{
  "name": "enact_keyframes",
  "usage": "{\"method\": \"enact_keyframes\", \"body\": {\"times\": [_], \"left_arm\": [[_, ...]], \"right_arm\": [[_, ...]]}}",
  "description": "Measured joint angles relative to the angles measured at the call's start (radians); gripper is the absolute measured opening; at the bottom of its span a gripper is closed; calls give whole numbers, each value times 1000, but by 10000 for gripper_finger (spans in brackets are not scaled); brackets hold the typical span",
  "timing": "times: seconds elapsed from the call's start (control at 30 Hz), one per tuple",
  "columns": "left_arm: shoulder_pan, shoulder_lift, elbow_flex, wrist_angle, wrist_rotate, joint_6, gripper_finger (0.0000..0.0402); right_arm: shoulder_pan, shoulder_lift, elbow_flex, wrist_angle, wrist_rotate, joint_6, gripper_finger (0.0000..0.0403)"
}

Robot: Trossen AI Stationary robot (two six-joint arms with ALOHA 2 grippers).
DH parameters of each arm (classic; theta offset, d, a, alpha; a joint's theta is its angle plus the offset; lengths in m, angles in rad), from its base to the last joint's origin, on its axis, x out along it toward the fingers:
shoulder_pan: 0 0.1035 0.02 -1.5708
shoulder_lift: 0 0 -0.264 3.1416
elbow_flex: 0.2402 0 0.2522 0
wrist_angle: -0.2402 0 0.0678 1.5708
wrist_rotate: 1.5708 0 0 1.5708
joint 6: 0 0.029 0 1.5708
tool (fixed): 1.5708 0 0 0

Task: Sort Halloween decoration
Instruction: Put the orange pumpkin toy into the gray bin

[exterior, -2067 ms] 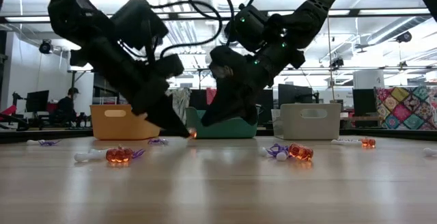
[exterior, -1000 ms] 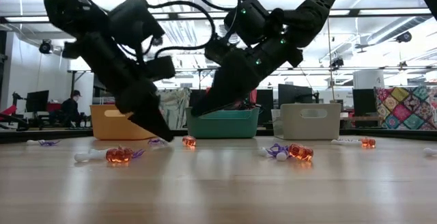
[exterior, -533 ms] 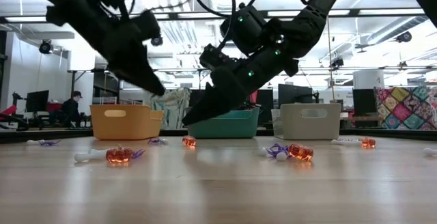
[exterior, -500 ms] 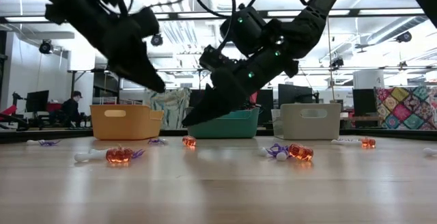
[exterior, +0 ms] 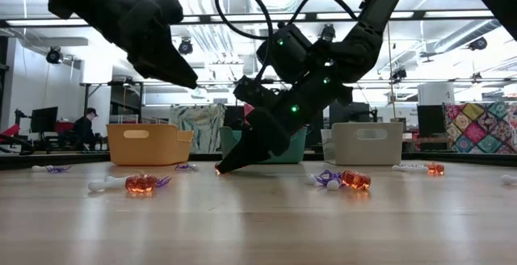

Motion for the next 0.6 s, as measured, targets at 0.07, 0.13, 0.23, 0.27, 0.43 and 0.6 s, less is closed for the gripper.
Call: {"method": "enact_keyframes", "body": {"times": [0.07,0.13,0.23,0.27,0.43,0.6], "left_arm": [[0,6,-1,1,0,0,192],[0,10,-1,5,0,0,192],[0,15,-1,14,0,0,192],[0,16,-1,11,0,0,192],[0,17,-1,11,0,0,192],[0,17,-1,12,0,0,192]], "right_arm": [[0,1,0,0,-2,1,181],[0,1,0,0,0,0,170],[0,1,0,2,0,1,152],[0,1,0,5,-1,1,145],[0,1,0,11,-10,4,113],[0,1,0,12,-14,13,90]]}}
